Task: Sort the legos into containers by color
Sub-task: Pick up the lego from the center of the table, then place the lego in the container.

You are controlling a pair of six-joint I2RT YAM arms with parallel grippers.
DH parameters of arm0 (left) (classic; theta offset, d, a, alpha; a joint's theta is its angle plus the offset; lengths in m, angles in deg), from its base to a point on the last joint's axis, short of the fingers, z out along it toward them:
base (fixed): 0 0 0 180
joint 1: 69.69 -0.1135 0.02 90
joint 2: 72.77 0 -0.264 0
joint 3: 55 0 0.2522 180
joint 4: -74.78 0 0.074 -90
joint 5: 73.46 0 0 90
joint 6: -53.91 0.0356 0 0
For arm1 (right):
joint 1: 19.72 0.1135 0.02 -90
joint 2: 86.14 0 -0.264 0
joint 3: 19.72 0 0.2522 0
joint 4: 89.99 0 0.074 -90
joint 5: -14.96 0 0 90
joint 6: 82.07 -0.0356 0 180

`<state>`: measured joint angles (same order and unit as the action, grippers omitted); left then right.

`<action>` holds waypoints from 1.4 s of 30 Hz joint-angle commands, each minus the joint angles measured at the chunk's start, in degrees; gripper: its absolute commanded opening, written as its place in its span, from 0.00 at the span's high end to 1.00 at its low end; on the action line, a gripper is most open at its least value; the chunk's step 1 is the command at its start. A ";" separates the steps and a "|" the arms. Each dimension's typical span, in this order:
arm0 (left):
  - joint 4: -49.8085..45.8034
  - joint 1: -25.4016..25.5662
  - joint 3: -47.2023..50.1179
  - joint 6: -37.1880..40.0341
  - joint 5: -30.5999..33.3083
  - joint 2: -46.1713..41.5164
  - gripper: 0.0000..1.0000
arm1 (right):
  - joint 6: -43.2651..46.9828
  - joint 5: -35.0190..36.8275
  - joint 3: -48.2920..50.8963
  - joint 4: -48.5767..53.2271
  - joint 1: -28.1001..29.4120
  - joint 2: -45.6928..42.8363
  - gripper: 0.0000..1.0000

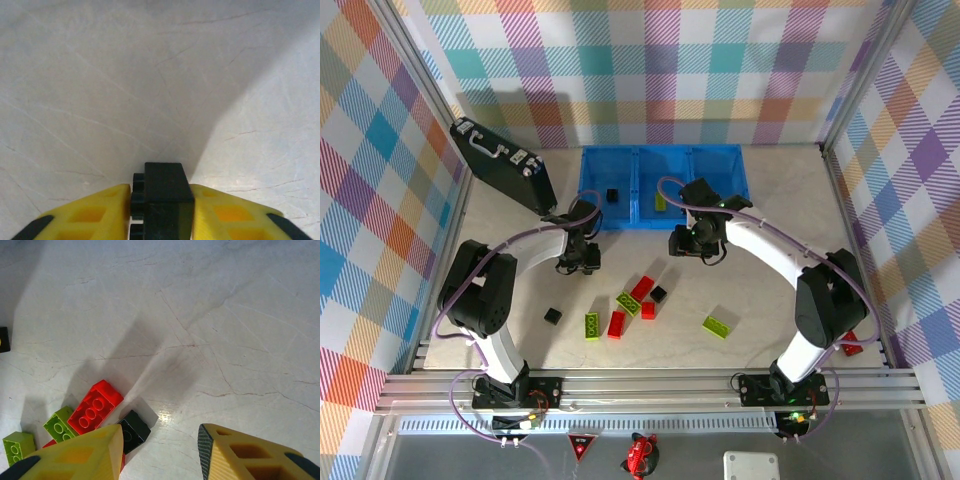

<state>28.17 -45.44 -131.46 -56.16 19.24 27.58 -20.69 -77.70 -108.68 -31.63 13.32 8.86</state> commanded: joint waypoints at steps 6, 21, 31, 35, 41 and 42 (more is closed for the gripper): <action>-2.29 0.53 -1.43 1.21 1.97 -0.47 0.77 | -0.68 1.40 -0.66 1.81 0.27 -4.48 0.55; -7.25 0.79 -9.61 1.32 2.05 -3.96 0.78 | -1.39 3.51 -0.37 2.11 0.27 -6.85 0.55; -11.51 0.70 -24.83 4.98 4.57 2.06 0.78 | -1.68 3.96 -0.86 3.30 0.27 -7.13 0.55; -12.12 0.71 -31.37 5.66 6.25 6.60 0.78 | -1.71 4.19 -0.91 3.87 0.32 -7.62 0.55; -11.89 0.45 -40.20 6.59 8.85 13.53 0.78 | -1.68 4.94 -0.48 4.70 0.27 -8.90 0.55; -12.02 0.29 -41.79 7.03 9.24 14.76 0.78 | -1.71 4.95 -0.27 4.74 0.28 -9.19 0.55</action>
<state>17.55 -45.33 -169.49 -50.96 26.08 40.44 -21.68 -73.54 -108.68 -28.40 13.32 2.13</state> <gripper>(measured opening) 0.235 0.452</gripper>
